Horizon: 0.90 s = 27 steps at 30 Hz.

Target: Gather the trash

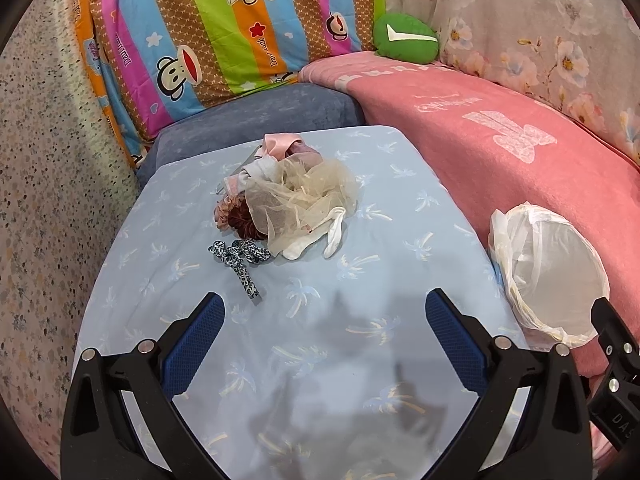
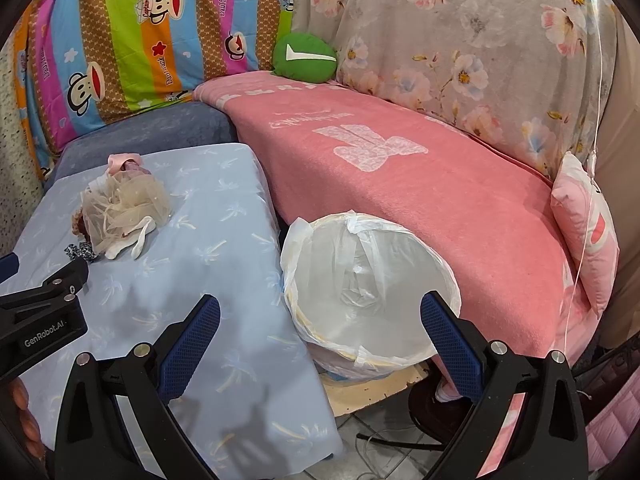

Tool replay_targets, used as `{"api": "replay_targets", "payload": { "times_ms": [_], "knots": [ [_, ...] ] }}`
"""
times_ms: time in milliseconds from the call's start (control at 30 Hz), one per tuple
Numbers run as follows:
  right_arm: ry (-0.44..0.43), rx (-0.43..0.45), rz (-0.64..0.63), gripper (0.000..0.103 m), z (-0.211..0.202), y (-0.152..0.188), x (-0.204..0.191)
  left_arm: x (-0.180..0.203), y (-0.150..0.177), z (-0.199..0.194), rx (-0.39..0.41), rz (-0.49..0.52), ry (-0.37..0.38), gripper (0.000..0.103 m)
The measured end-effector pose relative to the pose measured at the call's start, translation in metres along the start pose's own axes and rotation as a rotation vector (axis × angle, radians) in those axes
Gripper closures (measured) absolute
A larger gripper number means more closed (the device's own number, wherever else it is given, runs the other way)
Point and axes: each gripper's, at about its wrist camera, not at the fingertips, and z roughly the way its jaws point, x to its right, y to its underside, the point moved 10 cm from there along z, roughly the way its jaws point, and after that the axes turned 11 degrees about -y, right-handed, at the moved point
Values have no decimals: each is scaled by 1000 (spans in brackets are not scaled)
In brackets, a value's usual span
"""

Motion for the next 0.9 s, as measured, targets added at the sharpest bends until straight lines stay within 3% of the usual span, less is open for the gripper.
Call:
{"api": "replay_targets", "payload": {
  "times_ms": [900],
  "knots": [
    [2, 5, 4, 6, -2, -1, 2, 6, 0, 0, 9, 2, 2, 7]
  ]
}}
